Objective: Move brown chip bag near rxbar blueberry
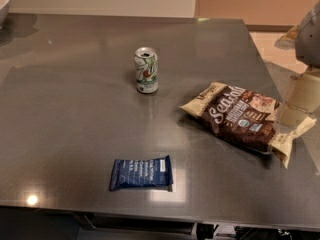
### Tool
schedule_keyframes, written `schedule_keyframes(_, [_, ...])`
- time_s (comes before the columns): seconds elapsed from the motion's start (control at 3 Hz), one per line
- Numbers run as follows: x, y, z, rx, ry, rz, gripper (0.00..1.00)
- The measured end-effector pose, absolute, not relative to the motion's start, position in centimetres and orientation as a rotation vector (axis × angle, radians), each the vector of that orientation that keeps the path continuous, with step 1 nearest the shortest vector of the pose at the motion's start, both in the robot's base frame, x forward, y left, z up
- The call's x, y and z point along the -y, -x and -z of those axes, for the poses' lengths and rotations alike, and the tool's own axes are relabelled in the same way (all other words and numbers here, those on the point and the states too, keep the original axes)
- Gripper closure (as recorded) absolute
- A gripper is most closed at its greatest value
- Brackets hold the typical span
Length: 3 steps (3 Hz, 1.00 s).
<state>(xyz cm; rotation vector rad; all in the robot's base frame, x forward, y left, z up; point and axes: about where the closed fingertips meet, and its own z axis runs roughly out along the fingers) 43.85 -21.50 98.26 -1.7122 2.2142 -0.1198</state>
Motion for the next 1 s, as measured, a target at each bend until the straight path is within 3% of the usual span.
schedule_keyframes(1.0, [22.0, -47.4, -94.9, -2.327, 1.698, 0.048, 0.0])
